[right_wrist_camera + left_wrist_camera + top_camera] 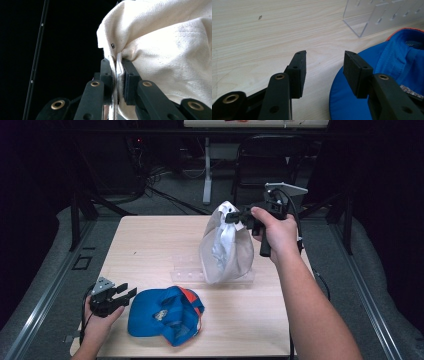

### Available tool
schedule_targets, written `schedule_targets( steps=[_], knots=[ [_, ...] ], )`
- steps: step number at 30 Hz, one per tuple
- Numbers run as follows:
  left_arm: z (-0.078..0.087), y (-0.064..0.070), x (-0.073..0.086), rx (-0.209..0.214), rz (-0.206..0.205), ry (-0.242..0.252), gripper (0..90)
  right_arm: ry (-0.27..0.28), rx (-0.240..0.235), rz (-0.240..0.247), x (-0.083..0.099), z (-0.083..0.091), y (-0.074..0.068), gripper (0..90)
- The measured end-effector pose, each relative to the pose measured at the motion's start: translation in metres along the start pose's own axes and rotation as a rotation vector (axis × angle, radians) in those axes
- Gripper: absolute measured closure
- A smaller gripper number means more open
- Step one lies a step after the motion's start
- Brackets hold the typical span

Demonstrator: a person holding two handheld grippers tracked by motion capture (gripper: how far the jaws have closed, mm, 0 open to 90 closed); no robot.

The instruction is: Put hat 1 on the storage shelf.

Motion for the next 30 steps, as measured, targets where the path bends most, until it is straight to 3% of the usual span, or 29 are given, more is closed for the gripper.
schedule_targets(
  steps=[8,13,15,23,28,30],
  knots=[
    [-0.001,0.022,-0.010,0.036,-0.036,0.031,45.9,0.010,-0.003,-0.004,-0.006,-0.023,-0.006,81.3],
    [-0.001,0.045,-0.026,0.081,-0.064,0.063,41.7,0.005,-0.006,-0.002,-0.007,-0.036,-0.008,81.3],
    [-0.003,0.055,-0.033,0.121,-0.074,0.057,41.7,0.003,-0.005,-0.003,-0.007,-0.038,-0.009,81.2],
    [-0.021,0.107,-0.068,0.181,-0.204,0.076,39.8,0.021,0.000,-0.002,-0.006,-0.048,-0.010,81.2],
    [-0.034,0.139,-0.080,0.196,-0.266,0.077,38.0,0.028,-0.001,-0.003,-0.005,-0.052,-0.009,81.0],
    [-0.042,0.153,-0.084,0.179,-0.283,0.068,36.6,0.028,0.002,0.001,-0.005,-0.054,-0.009,81.0]
  ],
)
Point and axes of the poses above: each handheld gripper's, and its own axes: z roughly backward along the jaws, x roughly out of its underside, y roughly to its right, the point moved 3 cm from there along -z, roughly forward along the jaws
